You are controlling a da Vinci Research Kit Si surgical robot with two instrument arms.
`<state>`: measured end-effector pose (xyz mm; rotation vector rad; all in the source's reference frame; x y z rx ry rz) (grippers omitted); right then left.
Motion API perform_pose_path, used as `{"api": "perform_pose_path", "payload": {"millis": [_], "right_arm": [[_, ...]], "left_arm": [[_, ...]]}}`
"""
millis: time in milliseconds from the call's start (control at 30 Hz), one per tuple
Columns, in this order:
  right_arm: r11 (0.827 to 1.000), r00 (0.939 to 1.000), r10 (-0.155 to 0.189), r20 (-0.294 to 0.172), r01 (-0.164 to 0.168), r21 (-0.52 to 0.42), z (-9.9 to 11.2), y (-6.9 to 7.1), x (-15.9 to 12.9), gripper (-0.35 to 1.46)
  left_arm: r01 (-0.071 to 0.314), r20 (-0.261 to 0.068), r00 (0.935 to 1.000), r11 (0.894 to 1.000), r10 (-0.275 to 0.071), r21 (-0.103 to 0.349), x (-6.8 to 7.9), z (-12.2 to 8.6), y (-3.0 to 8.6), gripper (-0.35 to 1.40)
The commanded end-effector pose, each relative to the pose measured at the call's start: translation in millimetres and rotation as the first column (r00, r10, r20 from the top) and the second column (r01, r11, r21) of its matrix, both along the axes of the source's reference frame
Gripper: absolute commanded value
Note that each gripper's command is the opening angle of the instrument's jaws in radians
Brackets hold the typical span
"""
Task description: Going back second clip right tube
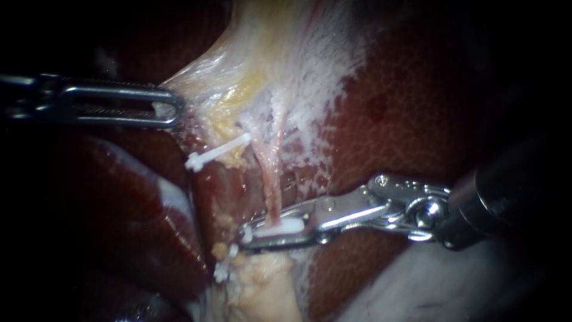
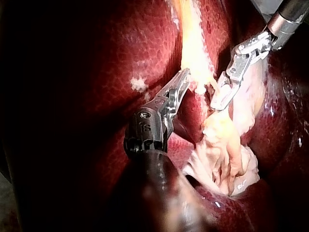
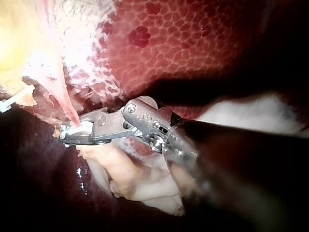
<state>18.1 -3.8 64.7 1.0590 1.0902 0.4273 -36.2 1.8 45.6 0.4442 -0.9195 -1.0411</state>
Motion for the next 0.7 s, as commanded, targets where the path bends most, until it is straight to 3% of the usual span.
{"api": "perform_pose_path", "payload": {"millis": [33,433,533,700], "right_arm": [[1.000,1.0000,0.000,0.000,0.000,0.000,0.0,0.0,0.0,-0.35],[1.000,1.0000,0.000,0.002,0.000,0.005,0.0,0.0,-0.1,-0.35],[1.000,1.0000,0.004,-0.004,-0.004,-0.012,0.0,0.0,0.0,-0.01],[0.995,0.9990,0.025,-0.037,-0.029,-0.096,-0.1,0.0,0.1,0.34]], "left_arm": [[0.000,0.000,1.0000,1.000,0.000,0.000,0.0,0.0,0.0,-0.35],[0.000,0.000,1.0000,1.000,0.000,0.000,0.0,0.0,0.0,-0.35],[0.000,0.000,1.0000,1.000,0.000,0.000,0.1,0.0,0.0,-0.35],[0.000,0.000,1.0000,1.000,0.000,0.000,0.1,-0.1,0.0,-0.35]]}}
